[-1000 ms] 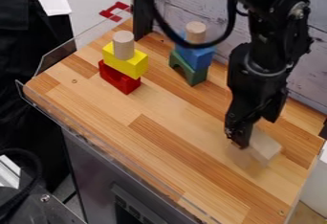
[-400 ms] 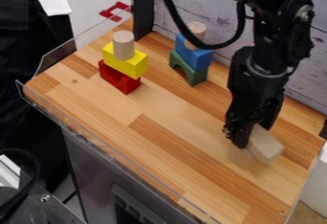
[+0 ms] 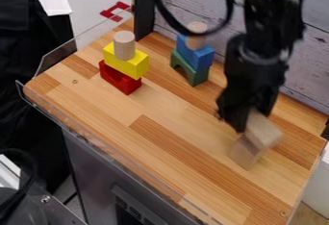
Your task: Put the rectangle block on top of the leftmost cylinder
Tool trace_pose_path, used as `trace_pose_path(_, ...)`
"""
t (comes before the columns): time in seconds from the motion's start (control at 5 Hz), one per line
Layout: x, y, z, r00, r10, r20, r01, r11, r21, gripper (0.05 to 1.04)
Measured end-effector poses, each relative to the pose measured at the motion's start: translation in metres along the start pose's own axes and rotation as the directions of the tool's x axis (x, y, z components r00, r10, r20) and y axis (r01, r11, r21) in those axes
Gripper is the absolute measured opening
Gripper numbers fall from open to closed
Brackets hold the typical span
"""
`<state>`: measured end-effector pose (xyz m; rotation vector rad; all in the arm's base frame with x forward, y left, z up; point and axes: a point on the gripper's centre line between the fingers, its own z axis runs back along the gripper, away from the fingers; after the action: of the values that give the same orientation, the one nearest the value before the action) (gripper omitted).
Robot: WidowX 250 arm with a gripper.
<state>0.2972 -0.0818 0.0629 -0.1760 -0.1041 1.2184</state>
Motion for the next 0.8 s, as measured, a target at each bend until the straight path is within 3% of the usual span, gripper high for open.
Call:
trace_pose_path(0.2, 0.022, 0.008, 0.018, 1.0, 0.009, -0.005, -0.009, 0.999, -0.032, 0.559)
trace_pose_path(0.4, 0.06, 0.023, 0.043, 1.0, 0.021, 0.019, -0.02, 0.999, -0.034, 0.559)
trace_pose_path(0.8, 0.127, 0.067, 0.066, 0.994, 0.086, 0.066, -0.087, 0.996, 0.017, 0.559)
